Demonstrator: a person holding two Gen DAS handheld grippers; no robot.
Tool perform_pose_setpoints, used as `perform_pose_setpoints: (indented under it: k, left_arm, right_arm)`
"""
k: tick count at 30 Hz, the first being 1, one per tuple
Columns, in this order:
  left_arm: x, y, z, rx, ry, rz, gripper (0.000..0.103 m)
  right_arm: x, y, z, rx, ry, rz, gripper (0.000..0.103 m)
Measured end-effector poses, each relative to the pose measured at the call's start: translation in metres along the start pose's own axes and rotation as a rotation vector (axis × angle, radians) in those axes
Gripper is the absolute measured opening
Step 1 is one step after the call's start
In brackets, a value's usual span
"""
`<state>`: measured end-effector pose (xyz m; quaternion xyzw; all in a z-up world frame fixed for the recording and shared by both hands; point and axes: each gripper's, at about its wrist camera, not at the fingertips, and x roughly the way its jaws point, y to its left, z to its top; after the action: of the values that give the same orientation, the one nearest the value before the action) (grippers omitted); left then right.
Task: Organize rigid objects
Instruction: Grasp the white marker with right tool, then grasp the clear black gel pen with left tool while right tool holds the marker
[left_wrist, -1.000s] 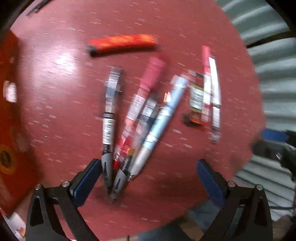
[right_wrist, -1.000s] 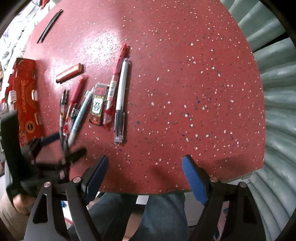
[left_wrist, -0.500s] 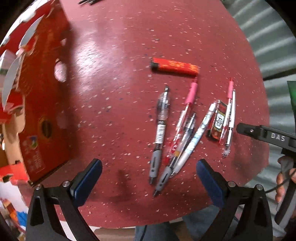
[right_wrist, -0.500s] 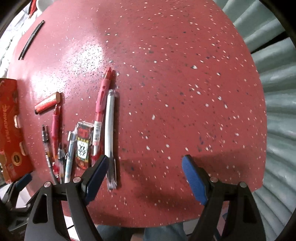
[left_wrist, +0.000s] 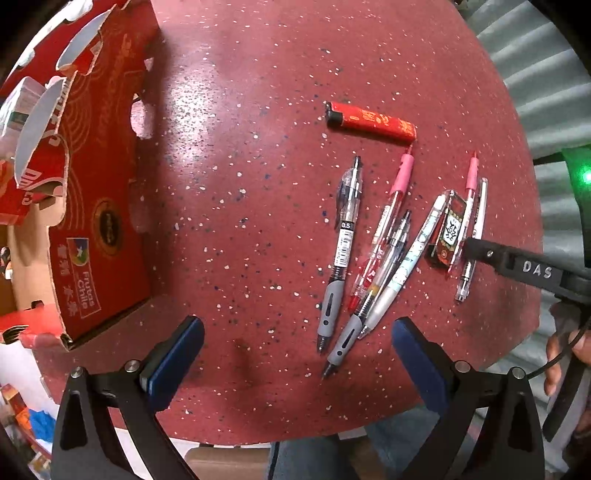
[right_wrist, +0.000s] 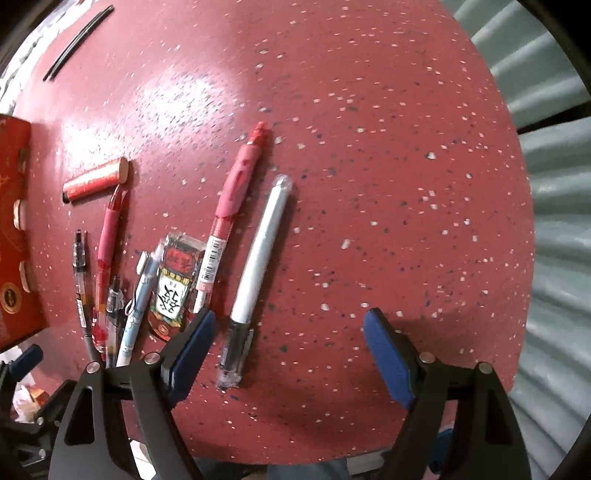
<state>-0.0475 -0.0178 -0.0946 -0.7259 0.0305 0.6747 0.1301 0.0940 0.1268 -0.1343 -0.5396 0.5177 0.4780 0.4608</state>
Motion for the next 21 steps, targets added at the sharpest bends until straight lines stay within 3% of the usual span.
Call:
perform_pose_setpoints:
  k: [3, 5, 6, 7, 9, 10, 17, 21]
  left_arm:
    - [-0.003, 0.004, -0.001, -0.005, -0.006, 0.008, 0.102]
    - [-0.004, 0.007, 0.0, -0.005, -0.007, 0.013, 0.102]
    - [-0.004, 0.007, 0.0, -0.003, -0.008, 0.016, 0.102]
    - [-0.005, 0.007, 0.001, 0.0, -0.01, 0.019, 0.102]
    - [-0.005, 0.007, 0.002, 0.001, -0.01, 0.027, 0.102]
    - [-0.004, 0.008, 0.003, -0.006, -0.006, 0.026, 0.102]
    - [-0.005, 0.006, 0.004, -0.039, -0.028, 0.07, 0.102]
    - [-0.009, -0.01, 0.007, 0.016, -0.075, 0.1, 0.102]
  right_arm:
    - [0.0, 0.011, -0.001, -0.016, -0.018, -0.007, 0.084]
    - [-0.003, 0.02, -0.001, -0.041, -0.027, 0.0, 0.077]
    - [-0.004, 0.025, -0.001, -0.05, -0.03, 0.009, 0.067]
    - [-0.005, 0.029, -0.002, -0.063, -0.03, 0.027, 0.045]
    - [-0.005, 0.035, -0.004, -0.102, -0.028, -0.03, 0.021]
    - [-0.005, 0.035, -0.005, -0.112, -0.031, -0.024, 0.015]
    - [-0.004, 0.019, -0.017, -0.135, -0.03, -0.027, 0.015]
    - [-0.003, 0.009, -0.025, -0.133, -0.031, -0.018, 0.015]
